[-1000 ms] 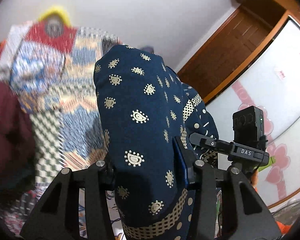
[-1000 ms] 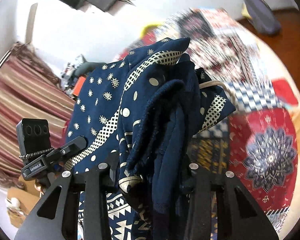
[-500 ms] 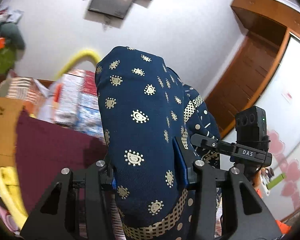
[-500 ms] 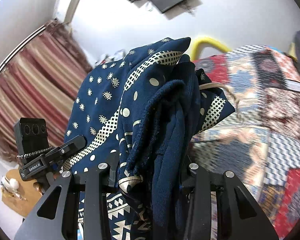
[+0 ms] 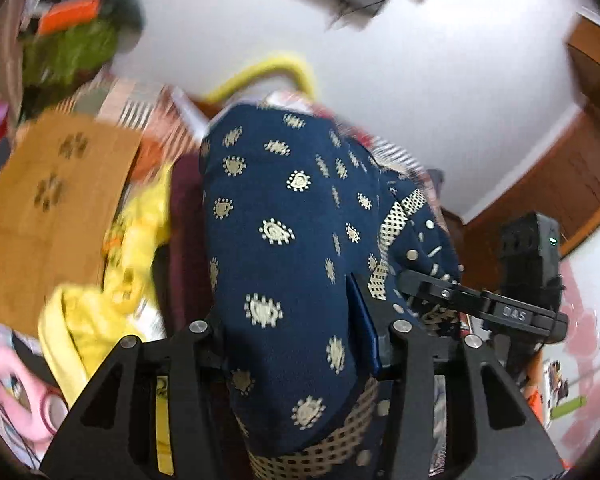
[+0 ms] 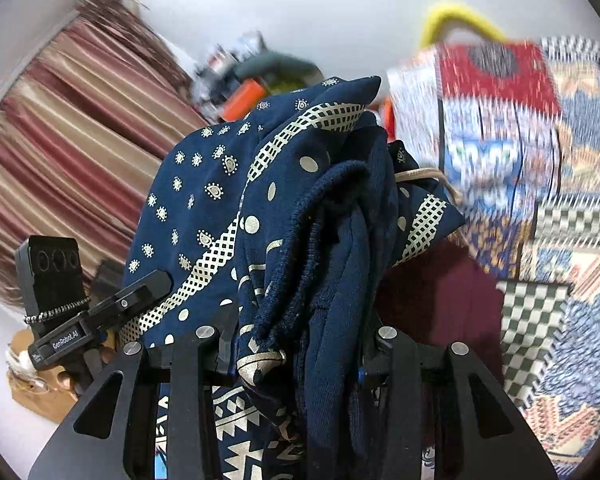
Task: Fold large clothes
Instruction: 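Lift the folded hoodie with both grippers and carry it toward the clothes stack, then lower the hoodie onto the maroon clothes stack and open both grippers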
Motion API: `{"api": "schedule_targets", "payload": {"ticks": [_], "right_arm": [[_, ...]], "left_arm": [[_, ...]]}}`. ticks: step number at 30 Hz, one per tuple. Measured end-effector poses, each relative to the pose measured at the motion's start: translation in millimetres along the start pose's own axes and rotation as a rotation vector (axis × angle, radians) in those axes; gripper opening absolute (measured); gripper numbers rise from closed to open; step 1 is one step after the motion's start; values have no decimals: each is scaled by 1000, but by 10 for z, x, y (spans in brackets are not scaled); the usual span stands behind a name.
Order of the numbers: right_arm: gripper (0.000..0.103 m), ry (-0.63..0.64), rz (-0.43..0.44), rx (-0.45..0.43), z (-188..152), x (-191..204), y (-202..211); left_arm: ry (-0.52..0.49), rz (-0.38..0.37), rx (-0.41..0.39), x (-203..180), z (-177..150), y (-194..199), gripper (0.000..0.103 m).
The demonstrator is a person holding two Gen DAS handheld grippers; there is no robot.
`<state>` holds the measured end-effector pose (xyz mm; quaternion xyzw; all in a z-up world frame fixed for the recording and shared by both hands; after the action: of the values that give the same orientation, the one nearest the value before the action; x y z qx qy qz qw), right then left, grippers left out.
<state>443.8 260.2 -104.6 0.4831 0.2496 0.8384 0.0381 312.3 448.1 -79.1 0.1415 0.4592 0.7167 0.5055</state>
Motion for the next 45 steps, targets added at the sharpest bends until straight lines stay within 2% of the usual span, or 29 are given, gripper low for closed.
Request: {"api": "schedule_targets", "payload": {"ticks": [2,5,11,14,17,21,25,27,35,41,45], "right_arm": [[37,-11,-16,32,-5,-125,-159],[42,8,-4,32,-29,-116,-166],[49,104,-145,52,-152,171,5],[51,129,-200,39,-195,201,109],[51,156,-259,21,-215,256,226],[51,210,-296,-20,-323,431,485],[51,302,-303,-103,-533,824,853],[51,345,-290,-152,-653,1027,1028],[51,545,-221,-368,-1347,1947,1702],[52,667,-210,-513,-1979,2361,2000],[52,727,-258,-571,-2319,2442,2004]], "left_arm": [[44,-26,5,156,-29,-141,50],[27,-39,-12,177,-30,-130,52],[-58,127,-57,32,-40,1,66],[-84,207,-96,-59,-93,158,66],[-96,244,-124,-126,-191,370,66],[-149,269,-186,-279,-399,771,66],[-242,331,-316,-544,-712,1328,66],[-263,336,-376,-658,-877,1613,66],[-264,250,-635,-1051,-1660,2820,66],[-233,273,-807,-1251,-2309,3358,66],[-227,318,-881,-1356,-2665,3451,66]]}}
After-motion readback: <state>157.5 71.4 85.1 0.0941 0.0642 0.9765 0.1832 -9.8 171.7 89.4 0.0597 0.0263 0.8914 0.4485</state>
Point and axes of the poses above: each gripper's, at about its wrist camera, not at the fingertips, and y roughly against the way its jaws point, x to its left, z to its top, the point moved 1 cm from there along -y, roughly the way its jaws point, and after that the axes turned 14 degrees about z, right-handed, at the moved point
